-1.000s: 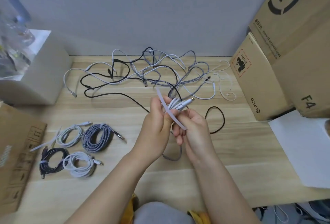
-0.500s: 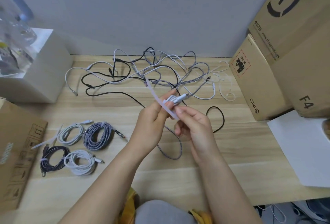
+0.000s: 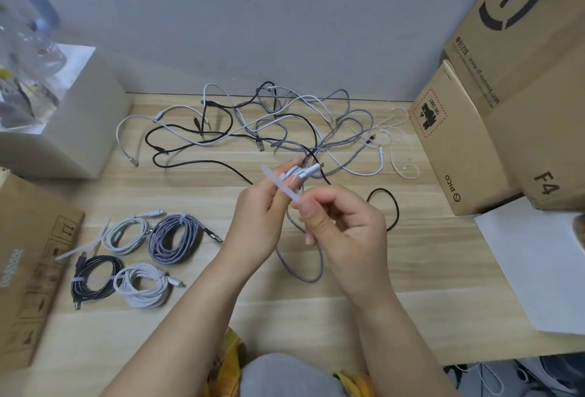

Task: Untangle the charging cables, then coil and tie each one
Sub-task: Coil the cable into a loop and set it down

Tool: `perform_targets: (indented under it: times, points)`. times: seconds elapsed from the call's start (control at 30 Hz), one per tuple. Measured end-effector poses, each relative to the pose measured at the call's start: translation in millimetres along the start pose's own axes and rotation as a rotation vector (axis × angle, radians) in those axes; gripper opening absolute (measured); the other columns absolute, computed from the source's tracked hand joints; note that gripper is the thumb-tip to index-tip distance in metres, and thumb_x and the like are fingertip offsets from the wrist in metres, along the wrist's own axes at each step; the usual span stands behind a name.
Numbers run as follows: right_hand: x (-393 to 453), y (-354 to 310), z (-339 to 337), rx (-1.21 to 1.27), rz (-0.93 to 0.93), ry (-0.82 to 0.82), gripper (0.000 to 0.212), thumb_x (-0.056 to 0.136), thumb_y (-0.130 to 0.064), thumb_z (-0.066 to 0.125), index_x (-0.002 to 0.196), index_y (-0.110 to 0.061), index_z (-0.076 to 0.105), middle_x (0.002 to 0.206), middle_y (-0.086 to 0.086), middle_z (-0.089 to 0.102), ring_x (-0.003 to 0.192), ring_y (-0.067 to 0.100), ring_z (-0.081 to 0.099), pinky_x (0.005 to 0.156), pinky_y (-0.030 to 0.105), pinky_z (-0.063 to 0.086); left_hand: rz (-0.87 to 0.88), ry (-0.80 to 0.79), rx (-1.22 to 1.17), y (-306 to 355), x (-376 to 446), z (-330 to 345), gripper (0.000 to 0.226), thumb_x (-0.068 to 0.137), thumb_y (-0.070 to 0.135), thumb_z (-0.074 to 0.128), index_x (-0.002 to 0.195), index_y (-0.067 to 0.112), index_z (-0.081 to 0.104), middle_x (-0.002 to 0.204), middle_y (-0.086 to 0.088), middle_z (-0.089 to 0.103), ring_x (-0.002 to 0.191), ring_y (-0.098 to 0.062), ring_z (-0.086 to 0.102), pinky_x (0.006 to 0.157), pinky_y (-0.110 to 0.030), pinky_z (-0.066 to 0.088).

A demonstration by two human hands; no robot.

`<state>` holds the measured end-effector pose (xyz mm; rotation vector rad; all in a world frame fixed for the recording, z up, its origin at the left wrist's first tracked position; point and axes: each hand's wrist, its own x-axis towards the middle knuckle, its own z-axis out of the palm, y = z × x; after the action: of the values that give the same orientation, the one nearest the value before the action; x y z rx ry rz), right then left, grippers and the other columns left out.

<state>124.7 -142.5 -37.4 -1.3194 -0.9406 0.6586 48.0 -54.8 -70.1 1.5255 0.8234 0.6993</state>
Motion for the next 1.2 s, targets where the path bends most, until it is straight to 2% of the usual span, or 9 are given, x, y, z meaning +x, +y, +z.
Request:
perform_targets:
  times: [0.13, 0.27, 0.43, 0.63, 0.77, 0.9, 1.0, 1.1, 1.2]
  points:
    - [2.0, 2.5, -2.8, 0.015, 0.12, 0.064, 0.012, 0.072, -0.038, 0.061, 0.066, -0.031, 0.067, 0.061, 0.016, 0.055, 0.047, 0.01, 0.045, 0.048, 0.022, 0.041, 0.018, 0.014, -0.013, 4.2, -0.7, -0.6, 0.027, 0.097, 0.022, 0.045, 0.121, 0.028, 0.057, 0.12, 0.019, 0.06, 0.089, 0.013, 0.055, 0.076, -0.007, 0.041]
    - [4.7, 8.4, -4.7, 0.031, 0.197, 0.104, 0.016, 0.067, -0.038, 0.062, 0.061, -0.024, 0.063, 0.062, 0.021, 0.055, 0.04, 0.01, 0.045, 0.046, 0.023, 0.041, 0.044, 0.019, -0.016, 7.1, -0.5, -0.4, 0.031, 0.097, 0.019, 0.045, 0.127, 0.017, 0.056, 0.113, 0.019, 0.06, 0.076, 0.016, 0.052, 0.068, -0.004, 0.039]
    - [5.2, 10.1, -4.6, 0.027, 0.21, 0.112, 0.016, 0.066, -0.039, 0.061, 0.06, -0.024, 0.063, 0.062, 0.021, 0.054, 0.04, 0.009, 0.044, 0.046, 0.024, 0.041, 0.036, 0.02, -0.01, 8.5, -0.5, -1.0, 0.031, 0.097, 0.022, 0.045, 0.126, 0.021, 0.056, 0.118, 0.017, 0.06, 0.08, 0.016, 0.052, 0.071, -0.003, 0.039]
    - [5.6, 10.1, -4.8, 0.029, 0.205, 0.089, 0.016, 0.068, -0.038, 0.061, 0.059, -0.024, 0.061, 0.061, 0.021, 0.051, 0.041, 0.009, 0.043, 0.046, 0.021, 0.04, 0.033, 0.002, -0.013, 10.4, -1.4, -0.8, 0.032, 0.097, 0.019, 0.045, 0.127, 0.019, 0.055, 0.116, 0.016, 0.06, 0.095, -0.003, 0.053, 0.071, -0.002, 0.039]
    - [6.6, 9.9, -4.2, 0.011, 0.227, 0.114, 0.017, 0.071, -0.031, 0.066, 0.063, -0.017, 0.061, 0.051, 0.012, 0.05, 0.041, 0.011, 0.044, 0.05, 0.027, 0.044, 0.061, -0.032, 0.048, 8.5, -2.8, -0.8, 0.028, 0.098, 0.023, 0.046, 0.124, 0.03, 0.054, 0.116, 0.023, 0.058, 0.101, 0.017, 0.053, 0.084, -0.006, 0.04]
    - [9.1, 11.9, -3.9, 0.001, 0.273, 0.15, 0.018, 0.083, -0.015, 0.066, 0.066, -0.012, 0.061, 0.045, -0.004, 0.05, 0.041, 0.012, 0.045, 0.061, 0.042, 0.049, 0.125, -0.056, 0.24, 4.8, -6.9, 5.4, 0.033, 0.091, 0.03, 0.04, 0.118, 0.048, 0.042, 0.094, 0.006, 0.07, 0.084, -0.009, 0.061, 0.077, -0.021, 0.045]
    - [9.1, 14.1, -1.7, -0.071, 0.271, 0.183, 0.013, 0.077, -0.023, 0.065, 0.066, -0.018, 0.063, 0.055, 0.0, 0.057, 0.048, 0.012, 0.052, 0.064, 0.041, 0.051, 0.145, -0.074, 0.315, 0.2, -6.0, 6.6, 0.038, 0.09, 0.033, 0.037, 0.126, 0.041, 0.045, 0.095, 0.006, 0.07, 0.088, -0.014, 0.062, 0.08, -0.028, 0.047]
    - [10.1, 17.7, 0.9, -0.271, 0.189, 0.224, 0.015, 0.076, -0.022, 0.069, 0.071, -0.026, 0.056, 0.06, -0.006, 0.052, 0.058, 0.007, 0.049, 0.064, 0.03, 0.047, 0.152, -0.095, 0.345, -3.3, -4.8, 4.5, 0.044, 0.091, 0.032, 0.038, 0.132, 0.024, 0.052, 0.11, -0.001, 0.069, 0.098, -0.02, 0.063, 0.085, -0.036, 0.049]
    - [12.6, 19.8, 1.5, -0.491, 0.064, 0.231, 0.011, 0.079, -0.028, 0.066, 0.085, -0.033, 0.058, 0.064, -0.011, 0.039, 0.063, 0.007, 0.043, 0.061, 0.024, 0.039, 0.199, -0.105, 0.428, -9.5, -2.2, 3.0, 0.04, 0.092, 0.034, 0.038, 0.122, 0.02, 0.06, 0.096, -0.003, 0.069, 0.088, -0.024, 0.062, 0.077, -0.041, 0.049]
